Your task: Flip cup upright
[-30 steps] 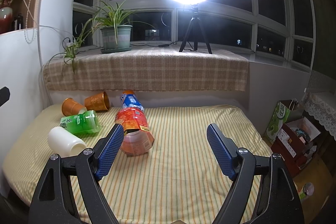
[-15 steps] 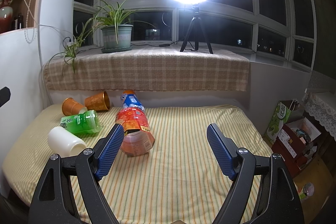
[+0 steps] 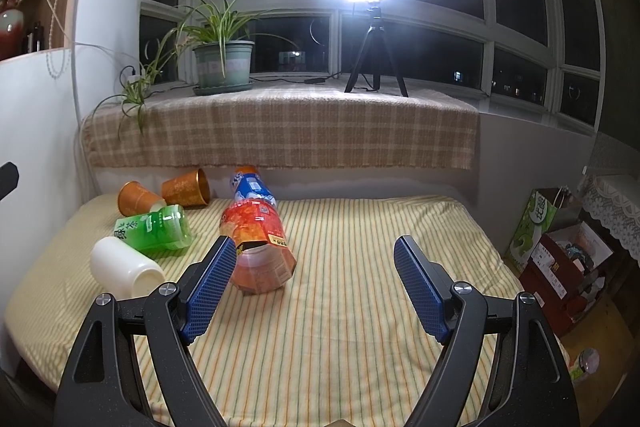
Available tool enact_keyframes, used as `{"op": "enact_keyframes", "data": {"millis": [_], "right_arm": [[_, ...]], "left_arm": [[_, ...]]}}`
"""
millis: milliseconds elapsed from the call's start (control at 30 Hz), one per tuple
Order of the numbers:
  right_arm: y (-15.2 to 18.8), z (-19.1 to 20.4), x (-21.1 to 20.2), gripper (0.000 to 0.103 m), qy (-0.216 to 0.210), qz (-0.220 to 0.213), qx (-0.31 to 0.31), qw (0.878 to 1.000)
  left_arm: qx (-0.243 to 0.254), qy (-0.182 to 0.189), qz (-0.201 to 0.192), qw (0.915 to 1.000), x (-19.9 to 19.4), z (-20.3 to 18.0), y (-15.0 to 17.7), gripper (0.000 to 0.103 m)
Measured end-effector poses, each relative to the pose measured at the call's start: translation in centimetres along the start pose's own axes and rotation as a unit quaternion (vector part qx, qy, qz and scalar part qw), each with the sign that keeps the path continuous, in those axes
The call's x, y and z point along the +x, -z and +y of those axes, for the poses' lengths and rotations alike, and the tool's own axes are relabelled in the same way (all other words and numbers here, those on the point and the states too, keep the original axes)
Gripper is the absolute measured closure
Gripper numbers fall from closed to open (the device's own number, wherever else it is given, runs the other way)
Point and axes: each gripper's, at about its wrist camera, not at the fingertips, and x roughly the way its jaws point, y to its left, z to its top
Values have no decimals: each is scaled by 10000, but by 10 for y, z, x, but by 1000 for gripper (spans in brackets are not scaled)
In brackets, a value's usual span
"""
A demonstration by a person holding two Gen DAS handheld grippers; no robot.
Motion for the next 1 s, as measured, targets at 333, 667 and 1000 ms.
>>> {"op": "enact_keyframes", "data": {"millis": [333,667,1000], "right_arm": [[-1,2,6,22,-16,60,-43,10000],[-5,6,29,22,-223,350,-128,9991],[-36,22,86,22,-755,736,-620,9925]], "left_arm": [[1,-20,67,10000,7,-3,12,0],[4,-61,223,9997,20,-1,13,0],[52,-58,462,9989,34,7,17,0]]}}
